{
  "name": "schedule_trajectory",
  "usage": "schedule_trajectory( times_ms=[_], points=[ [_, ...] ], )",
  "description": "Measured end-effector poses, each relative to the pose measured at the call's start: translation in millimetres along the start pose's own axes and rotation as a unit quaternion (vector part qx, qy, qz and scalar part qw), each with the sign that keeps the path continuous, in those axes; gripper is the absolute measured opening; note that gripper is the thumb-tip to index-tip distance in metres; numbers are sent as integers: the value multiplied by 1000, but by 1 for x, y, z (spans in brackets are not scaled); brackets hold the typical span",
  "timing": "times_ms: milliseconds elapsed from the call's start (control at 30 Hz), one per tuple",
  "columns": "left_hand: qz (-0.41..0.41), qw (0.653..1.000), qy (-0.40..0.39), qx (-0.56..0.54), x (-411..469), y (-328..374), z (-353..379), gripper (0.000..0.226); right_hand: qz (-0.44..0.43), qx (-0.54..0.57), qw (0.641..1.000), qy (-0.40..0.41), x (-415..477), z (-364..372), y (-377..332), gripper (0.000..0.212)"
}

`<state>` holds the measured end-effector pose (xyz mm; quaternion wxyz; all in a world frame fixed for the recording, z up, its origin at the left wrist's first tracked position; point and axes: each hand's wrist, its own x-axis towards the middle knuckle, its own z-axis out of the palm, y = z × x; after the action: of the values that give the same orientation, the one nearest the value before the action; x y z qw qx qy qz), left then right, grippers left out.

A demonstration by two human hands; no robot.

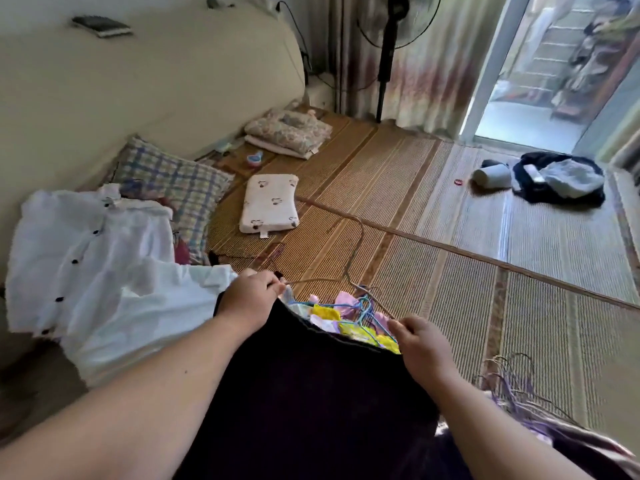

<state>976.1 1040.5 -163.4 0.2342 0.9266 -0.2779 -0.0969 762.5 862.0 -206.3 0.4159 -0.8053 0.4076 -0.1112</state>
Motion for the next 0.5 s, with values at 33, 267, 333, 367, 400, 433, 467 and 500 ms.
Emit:
schedule_trajectory(
  times_ms=[33,267,333,367,400,433,467,500],
  points=[
    [7,1000,-21,0,13,-6,20,16,18,-8,1000,-4,10,9,13,36],
    [-15,994,-109,27,90,-29,144,22,126,-22,992,-9,75,58,92,31],
    [-20,991,-125,43,107,-33,172,22,155,-56,986,-13,95,69,112,26],
    [-31,989,-132,59,115,-35,187,22,171,-83,982,-17,106,76,123,23],
    [-49,987,-136,76,121,-38,199,22,185,-107,977,-24,117,82,131,21],
    [-67,984,-142,86,126,-41,212,22,195,-122,973,-34,127,89,139,22],
    [-82,982,-147,87,131,-45,223,24,201,-128,970,-42,135,96,145,23],
    [-88,980,-158,81,133,-50,232,28,203,-129,970,-46,142,101,150,24]
  ],
)
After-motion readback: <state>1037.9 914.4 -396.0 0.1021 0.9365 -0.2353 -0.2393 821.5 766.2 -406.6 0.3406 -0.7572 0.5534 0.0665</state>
